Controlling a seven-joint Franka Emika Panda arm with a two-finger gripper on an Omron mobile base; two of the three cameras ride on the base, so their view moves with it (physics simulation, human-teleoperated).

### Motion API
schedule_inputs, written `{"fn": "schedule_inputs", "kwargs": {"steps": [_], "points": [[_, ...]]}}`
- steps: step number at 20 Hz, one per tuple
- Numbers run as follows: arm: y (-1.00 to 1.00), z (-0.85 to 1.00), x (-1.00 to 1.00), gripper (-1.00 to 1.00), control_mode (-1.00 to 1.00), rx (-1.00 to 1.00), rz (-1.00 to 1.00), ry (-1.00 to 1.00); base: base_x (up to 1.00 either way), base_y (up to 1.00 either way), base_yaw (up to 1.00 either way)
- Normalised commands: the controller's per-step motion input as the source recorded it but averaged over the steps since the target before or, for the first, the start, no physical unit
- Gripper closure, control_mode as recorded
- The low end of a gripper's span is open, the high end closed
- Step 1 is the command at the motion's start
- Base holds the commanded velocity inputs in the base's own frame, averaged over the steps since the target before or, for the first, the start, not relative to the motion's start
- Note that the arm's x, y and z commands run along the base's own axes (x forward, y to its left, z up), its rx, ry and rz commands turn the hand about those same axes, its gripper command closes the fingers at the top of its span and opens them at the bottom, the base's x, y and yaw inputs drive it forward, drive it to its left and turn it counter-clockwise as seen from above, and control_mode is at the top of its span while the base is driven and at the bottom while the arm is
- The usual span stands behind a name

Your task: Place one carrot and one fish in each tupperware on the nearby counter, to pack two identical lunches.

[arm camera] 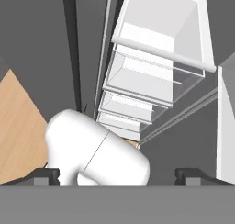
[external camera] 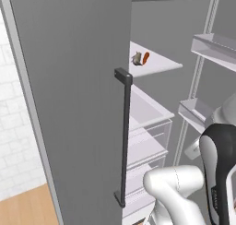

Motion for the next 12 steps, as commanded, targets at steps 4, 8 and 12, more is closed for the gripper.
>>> {"fn": "schedule_inputs", "kwargs": {"steps": [4, 8, 12], "points": [[0.00, 0.00, 0.00, -1.00, 1.00, 0.00, 0.00, 0.00, 0.16, -0.01, -0.01], [0.02, 0.00, 0.06, -1.00, -1.00, 0.00, -0.02, -0.02, 0.00, 0.00, 0.00], [0.14, 0.21, 0.19, -1.00, -1.00, 0.00, -0.15, -0.35, 0.00, 0.00, 0.00]]}}
